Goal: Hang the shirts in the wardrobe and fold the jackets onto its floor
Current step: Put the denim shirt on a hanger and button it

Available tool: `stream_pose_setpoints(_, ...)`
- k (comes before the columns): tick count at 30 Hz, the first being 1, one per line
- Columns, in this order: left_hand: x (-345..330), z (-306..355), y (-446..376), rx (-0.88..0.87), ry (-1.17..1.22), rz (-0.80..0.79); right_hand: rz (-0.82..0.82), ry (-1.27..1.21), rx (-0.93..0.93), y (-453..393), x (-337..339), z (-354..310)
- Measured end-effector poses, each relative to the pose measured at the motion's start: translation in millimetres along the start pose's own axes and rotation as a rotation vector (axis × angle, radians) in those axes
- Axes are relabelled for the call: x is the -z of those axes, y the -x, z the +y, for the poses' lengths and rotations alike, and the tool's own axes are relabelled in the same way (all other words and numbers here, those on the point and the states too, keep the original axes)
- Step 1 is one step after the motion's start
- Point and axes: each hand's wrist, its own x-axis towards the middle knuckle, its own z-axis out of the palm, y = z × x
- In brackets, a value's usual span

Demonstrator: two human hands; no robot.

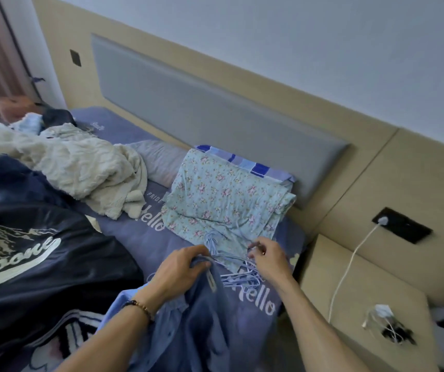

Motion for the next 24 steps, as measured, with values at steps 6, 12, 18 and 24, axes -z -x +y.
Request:
stream_pose_setpoints(6,64,63,33,-0.205,0.09,0.128,-0.19,-0.619,0.005,95,-7,-82)
stream_pose_setpoints(12,138,103,99,-0.274,0.2,0.27,-0.154,-0.378,0.259,171,-9,-150)
stream_pose_setpoints(18,183,97,170,-0.057,-0.14,0.262,0.099,-0.324,0.306,220,41,-189)
stream_pose_setpoints(24,198,90,192,0.206,0.168,0.361,-0.038,-0.188,0.366,275,67,-212)
